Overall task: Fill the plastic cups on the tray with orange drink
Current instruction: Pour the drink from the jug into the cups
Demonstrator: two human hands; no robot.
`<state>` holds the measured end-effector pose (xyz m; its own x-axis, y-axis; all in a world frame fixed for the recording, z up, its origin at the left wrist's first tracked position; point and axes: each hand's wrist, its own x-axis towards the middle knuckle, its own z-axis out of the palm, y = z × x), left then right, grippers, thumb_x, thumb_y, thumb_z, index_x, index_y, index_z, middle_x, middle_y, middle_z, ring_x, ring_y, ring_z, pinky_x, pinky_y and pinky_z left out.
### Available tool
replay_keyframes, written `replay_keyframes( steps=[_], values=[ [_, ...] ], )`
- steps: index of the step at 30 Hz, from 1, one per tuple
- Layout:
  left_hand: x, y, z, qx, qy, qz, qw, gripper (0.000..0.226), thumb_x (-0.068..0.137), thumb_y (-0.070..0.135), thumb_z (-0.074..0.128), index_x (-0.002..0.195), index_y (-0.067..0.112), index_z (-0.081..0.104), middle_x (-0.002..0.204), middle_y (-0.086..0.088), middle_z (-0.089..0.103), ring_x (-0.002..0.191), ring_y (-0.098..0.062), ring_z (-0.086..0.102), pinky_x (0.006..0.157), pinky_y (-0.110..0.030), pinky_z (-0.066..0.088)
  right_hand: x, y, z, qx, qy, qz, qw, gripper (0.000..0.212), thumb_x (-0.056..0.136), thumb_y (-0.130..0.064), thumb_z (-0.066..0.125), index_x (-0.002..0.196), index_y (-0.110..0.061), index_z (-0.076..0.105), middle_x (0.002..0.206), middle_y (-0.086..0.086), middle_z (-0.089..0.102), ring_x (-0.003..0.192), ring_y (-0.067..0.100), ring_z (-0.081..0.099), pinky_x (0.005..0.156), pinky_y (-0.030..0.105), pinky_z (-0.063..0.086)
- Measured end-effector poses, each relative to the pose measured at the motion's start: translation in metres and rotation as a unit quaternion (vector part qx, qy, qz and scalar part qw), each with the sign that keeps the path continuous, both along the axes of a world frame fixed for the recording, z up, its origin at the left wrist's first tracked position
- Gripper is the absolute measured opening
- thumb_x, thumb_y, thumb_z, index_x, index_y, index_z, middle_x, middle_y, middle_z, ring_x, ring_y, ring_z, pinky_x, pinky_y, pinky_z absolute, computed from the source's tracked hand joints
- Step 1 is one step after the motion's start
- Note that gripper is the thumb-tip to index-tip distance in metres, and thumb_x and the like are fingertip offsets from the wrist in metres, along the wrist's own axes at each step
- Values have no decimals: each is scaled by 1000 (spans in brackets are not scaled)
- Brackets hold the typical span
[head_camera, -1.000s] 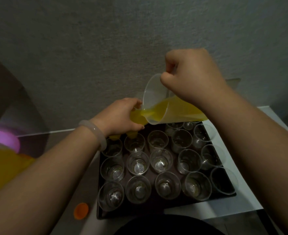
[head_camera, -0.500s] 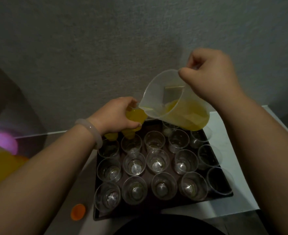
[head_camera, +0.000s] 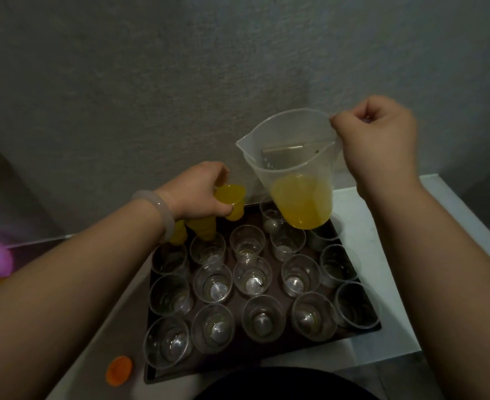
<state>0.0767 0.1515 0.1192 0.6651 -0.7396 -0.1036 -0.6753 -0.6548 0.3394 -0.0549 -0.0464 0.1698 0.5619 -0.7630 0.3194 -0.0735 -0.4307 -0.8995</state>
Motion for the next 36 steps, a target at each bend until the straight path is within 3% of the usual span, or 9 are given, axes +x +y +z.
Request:
replay_keyframes(
  steps=[6, 12, 18, 26, 36],
  values=[
    [2, -13, -6, 40, -3, -14, 999, 63, 71, 28, 78, 123, 8, 49, 121, -8, 50, 109, -22, 52, 89, -27, 43, -3, -6, -5, 12, -12, -8, 1000, 30, 76, -19, 63, 54, -24, 43, 42, -17, 41, 46, 1, 36, 55, 22, 33],
    [3, -18, -6, 79, -14, -55, 995, 85, 74, 28, 76, 145, 14, 32, 134, -9, 42, 120, -21, 47, 98, -24, 38, -3, -10, -5, 9, -16, -12, 1000, 30, 78, -19, 63, 56, -23, 43, 48, -13, 40, 45, 0, 36, 53, 21, 34],
    [7, -22, -8, 112, -20, -76, 991, 76, 76, 28, 75, 141, 17, 37, 135, -5, 42, 120, -19, 47, 93, -20, 37, 0, -13, -7, 3, -25, -12, 1000, 32, 79, -18, 63, 55, -24, 42, 50, -12, 40, 46, 1, 36, 51, 21, 33],
    [13, -24, -21, 190, -58, -124, 972, 78, 76, 30, 75, 142, 21, 35, 138, -5, 43, 124, -23, 44, 101, -33, 41, 0, -12, -14, 10, -44, -12, 999, 31, 78, -18, 62, 55, -23, 43, 46, -14, 41, 47, -1, 39, 49, 16, 33],
    [12, -32, -29, 255, -101, -166, 947, 71, 82, 27, 68, 143, 25, 32, 141, -2, 41, 127, -22, 40, 97, -32, 40, -2, -12, -19, 19, -52, 2, 998, 34, 80, -15, 63, 55, -23, 42, 45, -15, 40, 45, -2, 39, 46, 12, 31]
  ],
)
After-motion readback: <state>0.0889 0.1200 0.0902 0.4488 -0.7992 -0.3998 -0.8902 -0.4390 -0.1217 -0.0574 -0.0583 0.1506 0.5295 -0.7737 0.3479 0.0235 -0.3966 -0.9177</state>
